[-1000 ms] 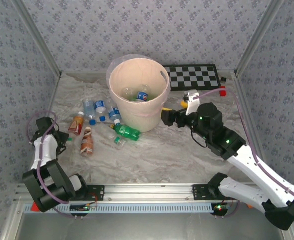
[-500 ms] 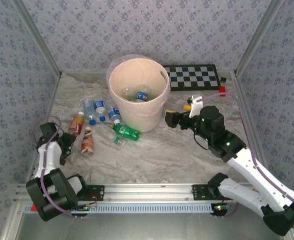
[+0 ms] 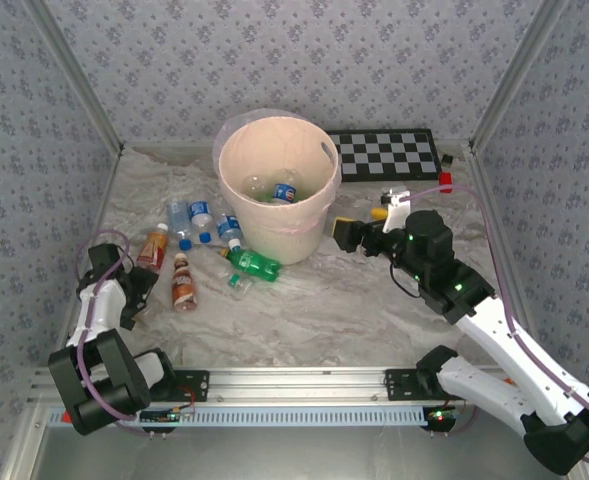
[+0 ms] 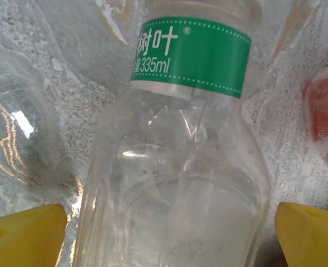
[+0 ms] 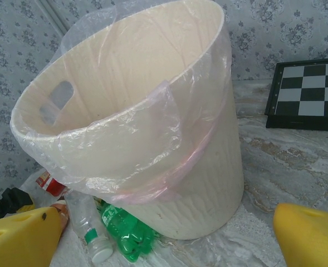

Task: Put the plastic bottles in the bin

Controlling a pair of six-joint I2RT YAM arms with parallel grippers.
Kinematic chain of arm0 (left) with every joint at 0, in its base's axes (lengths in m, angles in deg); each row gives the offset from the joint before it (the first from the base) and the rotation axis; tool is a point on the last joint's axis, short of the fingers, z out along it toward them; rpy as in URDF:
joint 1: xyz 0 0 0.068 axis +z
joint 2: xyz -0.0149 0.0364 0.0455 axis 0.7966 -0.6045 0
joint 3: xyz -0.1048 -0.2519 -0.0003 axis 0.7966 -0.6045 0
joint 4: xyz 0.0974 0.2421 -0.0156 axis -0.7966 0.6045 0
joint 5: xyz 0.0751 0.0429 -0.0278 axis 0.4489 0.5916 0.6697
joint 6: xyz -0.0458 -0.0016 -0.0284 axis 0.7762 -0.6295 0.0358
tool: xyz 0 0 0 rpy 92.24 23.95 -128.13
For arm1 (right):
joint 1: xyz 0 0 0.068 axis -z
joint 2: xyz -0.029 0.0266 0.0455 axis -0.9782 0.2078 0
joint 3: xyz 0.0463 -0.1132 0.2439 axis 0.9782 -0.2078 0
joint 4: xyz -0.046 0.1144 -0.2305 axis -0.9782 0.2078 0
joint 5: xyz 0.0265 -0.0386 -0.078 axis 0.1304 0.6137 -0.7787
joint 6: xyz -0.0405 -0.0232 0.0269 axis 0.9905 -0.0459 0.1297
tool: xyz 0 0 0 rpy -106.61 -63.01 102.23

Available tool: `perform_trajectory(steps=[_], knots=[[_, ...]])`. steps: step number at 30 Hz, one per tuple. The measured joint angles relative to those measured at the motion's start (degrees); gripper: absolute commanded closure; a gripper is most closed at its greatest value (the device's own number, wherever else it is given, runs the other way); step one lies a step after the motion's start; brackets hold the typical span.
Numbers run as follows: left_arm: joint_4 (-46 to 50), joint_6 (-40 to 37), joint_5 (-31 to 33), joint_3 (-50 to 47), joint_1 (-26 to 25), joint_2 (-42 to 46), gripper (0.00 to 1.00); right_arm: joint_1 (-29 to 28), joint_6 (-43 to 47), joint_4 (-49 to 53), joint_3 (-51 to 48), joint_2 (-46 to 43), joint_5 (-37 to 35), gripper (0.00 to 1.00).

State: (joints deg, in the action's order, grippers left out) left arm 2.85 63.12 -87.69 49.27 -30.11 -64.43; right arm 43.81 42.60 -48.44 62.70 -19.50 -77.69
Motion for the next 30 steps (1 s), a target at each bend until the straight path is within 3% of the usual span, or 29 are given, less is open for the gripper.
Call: perform_trajectory(steps=[2,5,7,9,11,21,30], knots=[[-0.61,0.02,-0.22,-0.68,0.0,-0.17,0.07,0.2,-0.04,-0.44,-0.09,0.0,0.13,0.0],[-1.11,0.0,-0.42,-1.73,0.0,-0.33,0.18,0.46,-0.33,-0.92,-0.26,0.0,0.44,0.0],[-1.25,0.24,-0.44,-2.19,0.0,-0.33,0.18,0.59,-0.48,-1.11,-0.46,0.0,0.52,0.0],[-1.2,0.55,-0.42,-2.27,0.0,-0.33,0.29,0.7,-0.68,-1.14,-0.68,0.0,0.55,0.0],[-1.2,0.87,-0.39,-2.27,0.0,-0.13,0.34,0.72,-1.05,-1.16,-0.74,0.0,0.55,0.0],[3.15,2.08,-0.37,-0.96,-0.28,6.93,0.34,0.96,-1.49,-1.18,-0.74,-0.57,0.76,0.0],[9.07,4.94,-1.09,9.51,-4.94,16.06,0.38,0.96,-1.49,-1.14,-0.98,-2.84,2.51,0.0]])
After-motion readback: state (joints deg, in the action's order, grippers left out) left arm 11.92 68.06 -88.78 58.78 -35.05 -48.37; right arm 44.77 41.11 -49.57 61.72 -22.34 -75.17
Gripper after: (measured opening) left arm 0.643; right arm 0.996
